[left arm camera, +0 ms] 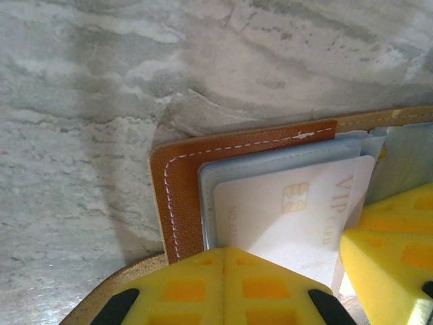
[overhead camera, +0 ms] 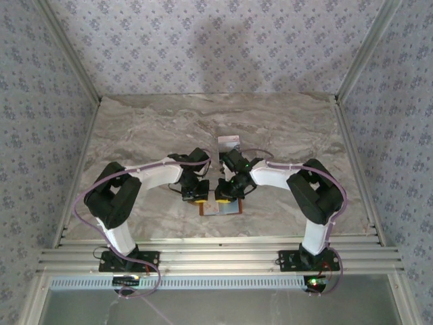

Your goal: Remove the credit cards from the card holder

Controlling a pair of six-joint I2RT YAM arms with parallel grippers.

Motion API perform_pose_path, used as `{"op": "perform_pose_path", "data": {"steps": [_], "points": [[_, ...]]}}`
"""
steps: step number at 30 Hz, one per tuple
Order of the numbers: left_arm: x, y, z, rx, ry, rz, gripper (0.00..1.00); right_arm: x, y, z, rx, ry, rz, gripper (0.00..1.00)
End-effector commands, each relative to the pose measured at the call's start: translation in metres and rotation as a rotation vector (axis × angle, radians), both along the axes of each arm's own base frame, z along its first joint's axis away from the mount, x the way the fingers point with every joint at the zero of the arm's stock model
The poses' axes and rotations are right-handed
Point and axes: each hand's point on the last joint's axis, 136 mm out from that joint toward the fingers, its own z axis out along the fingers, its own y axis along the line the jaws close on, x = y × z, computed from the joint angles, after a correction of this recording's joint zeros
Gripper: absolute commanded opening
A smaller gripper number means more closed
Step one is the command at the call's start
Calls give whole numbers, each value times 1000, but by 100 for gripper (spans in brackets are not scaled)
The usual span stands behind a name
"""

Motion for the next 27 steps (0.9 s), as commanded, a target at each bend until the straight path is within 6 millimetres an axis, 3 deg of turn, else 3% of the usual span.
{"op": "perform_pose_path", "data": {"steps": [1, 15, 20, 27], "points": [[-7, 8, -5, 33, 18, -8, 8, -9, 8, 5, 46, 23, 16, 14], [-8, 8, -5, 33, 18, -7, 8, -9, 9, 13, 88, 10, 7, 9], [-8, 7, -4, 32, 19, -7, 8, -9, 12, 15, 113, 13, 5, 15], [-8, 7, -4, 28, 20, -5, 8, -9, 17, 9, 147, 32, -7, 15]]}}
